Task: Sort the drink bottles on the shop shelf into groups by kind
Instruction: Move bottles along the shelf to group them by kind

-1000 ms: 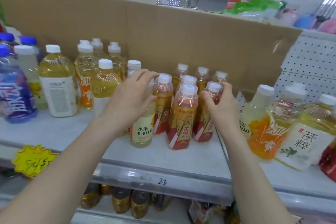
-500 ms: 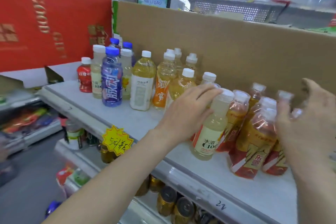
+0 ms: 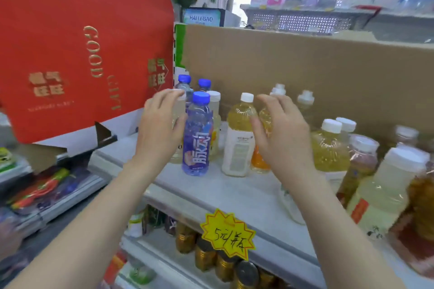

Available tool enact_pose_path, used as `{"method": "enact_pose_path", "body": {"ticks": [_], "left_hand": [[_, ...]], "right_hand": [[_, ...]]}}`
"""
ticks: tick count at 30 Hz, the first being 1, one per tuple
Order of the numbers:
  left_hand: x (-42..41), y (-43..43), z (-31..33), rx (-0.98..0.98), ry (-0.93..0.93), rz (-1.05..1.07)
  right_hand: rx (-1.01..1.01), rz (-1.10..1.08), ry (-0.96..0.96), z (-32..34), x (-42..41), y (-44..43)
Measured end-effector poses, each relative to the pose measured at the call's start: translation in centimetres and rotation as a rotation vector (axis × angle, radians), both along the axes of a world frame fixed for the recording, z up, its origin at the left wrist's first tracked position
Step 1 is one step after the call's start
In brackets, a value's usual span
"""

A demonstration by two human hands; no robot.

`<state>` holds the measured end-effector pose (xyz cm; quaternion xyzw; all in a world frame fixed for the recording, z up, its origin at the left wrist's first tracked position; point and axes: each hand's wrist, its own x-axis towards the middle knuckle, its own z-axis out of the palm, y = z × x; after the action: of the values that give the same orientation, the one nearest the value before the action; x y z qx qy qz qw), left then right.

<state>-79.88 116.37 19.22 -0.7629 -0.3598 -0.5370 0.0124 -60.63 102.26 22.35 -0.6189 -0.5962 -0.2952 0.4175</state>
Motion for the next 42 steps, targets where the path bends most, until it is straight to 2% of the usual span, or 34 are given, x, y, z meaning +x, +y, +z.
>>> {"method": "enact_pose_path", "body": {"ticks": [4,8,11,14,17,20,25,30,33,38,42], "left_hand": [[-1.0,5.5,2.1,-0.229,0.103,-0.06],[-0.2,8.1,2.4,-0.484,0.079,-0.228],[0.0,9.1,1.2,-0.522,0.012,-0.313],[-0.4,9.6,0.3,-0.541,0.001,-0.393],[-1.0,9.8,-0.4,-0.538,-0.095,-0.447],[-2.0,9.2,0.6,-0.459,-0.304,-0.465],[-4.2,7.6,4.7,-0.317,-0.526,-0.59],[-5.1,5.2,4.1,-0.407,-0.619,-0.799],[-4.6,3.6,2.5,-0.454,-0.599,-0.858],[-2.3,1.8,-0.3,-0.537,-0.498,-0.914],[0.3,0.9,-1.8,-0.552,-0.422,-0.929]], "right_hand": [[-0.281,-0.006,0.071,2.1,-2.7,8.0],[-0.615,-0.1,0.115,4.2,-3.3,14.0],[-0.812,-0.053,0.213,5.3,-2.7,15.8],[-0.872,-0.052,0.283,5.7,-1.7,17.4],[-0.793,-0.032,0.414,5.8,-0.9,18.0],[-0.535,0.006,0.531,6.8,-0.7,17.1],[0.02,0.149,0.44,9.5,-2.2,12.1],[0.368,0.27,0.491,9.8,-3.2,7.0],[0.404,0.188,0.47,8.0,-3.9,3.7],[0.172,0.001,0.475,1.0,-5.3,1.4],[0.097,-0.077,0.489,-3.1,-4.4,2.3]]}}
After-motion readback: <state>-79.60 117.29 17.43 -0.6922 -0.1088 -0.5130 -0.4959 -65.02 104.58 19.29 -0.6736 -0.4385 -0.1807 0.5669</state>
